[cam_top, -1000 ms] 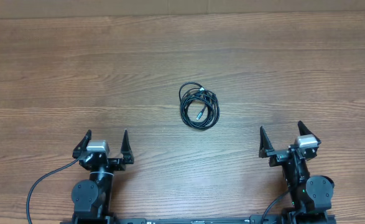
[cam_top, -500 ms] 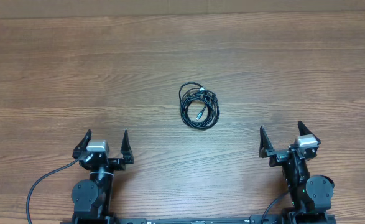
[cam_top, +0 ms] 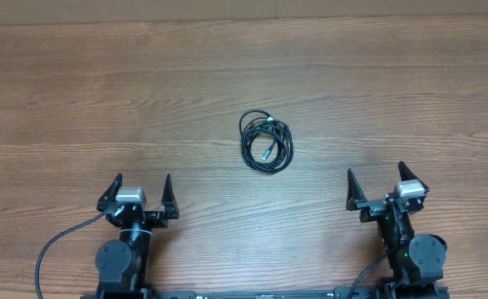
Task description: Untangle cables
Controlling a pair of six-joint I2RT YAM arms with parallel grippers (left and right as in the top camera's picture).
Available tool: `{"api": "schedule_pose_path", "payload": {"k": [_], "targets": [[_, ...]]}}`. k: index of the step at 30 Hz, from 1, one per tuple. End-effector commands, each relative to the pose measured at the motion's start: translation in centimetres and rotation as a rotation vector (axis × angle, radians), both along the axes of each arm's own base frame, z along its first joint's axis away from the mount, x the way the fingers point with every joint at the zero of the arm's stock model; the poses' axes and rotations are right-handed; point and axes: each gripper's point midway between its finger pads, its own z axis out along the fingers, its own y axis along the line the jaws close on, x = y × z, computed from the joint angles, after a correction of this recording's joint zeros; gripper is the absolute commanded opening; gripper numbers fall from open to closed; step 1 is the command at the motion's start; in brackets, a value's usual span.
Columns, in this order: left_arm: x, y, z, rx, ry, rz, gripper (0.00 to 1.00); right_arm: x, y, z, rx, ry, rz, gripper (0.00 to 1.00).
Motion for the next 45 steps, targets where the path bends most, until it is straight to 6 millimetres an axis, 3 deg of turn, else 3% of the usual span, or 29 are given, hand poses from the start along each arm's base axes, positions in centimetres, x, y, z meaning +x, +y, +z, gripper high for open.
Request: {"api": "schedule_pose_path", "payload": {"k": [1,19,26,38,45], "targets": [[0.0,0.0,0.0,-0.016,-0.004,-0.003,0.99,0.0,0.3,-0.1,0.006,-0.006,0.014,1.0],[0.0,0.1,0.0,-0.016,-0.004,0.0,1.0,0.0,0.2,-0.1,0.008,-0.007,0.011,1.0],[-0.1,0.0,0.2,-0.017,-0.002,-0.003,0.99,-0.1,0.1,0.1,0.162,0.018,0.003,1.0],[-1.6,0.0,3.6,-0.014,0.089,-0.003,1.0,-0.8,-1.0,1.7,0.154,0.122,-0.068,1.0],[-0.6,-0.5,5.9,-0.014,0.24,-0.029,0.99,-0.2,-0.8,2.1,0.135,0.293,-0.077,1.0]]}}
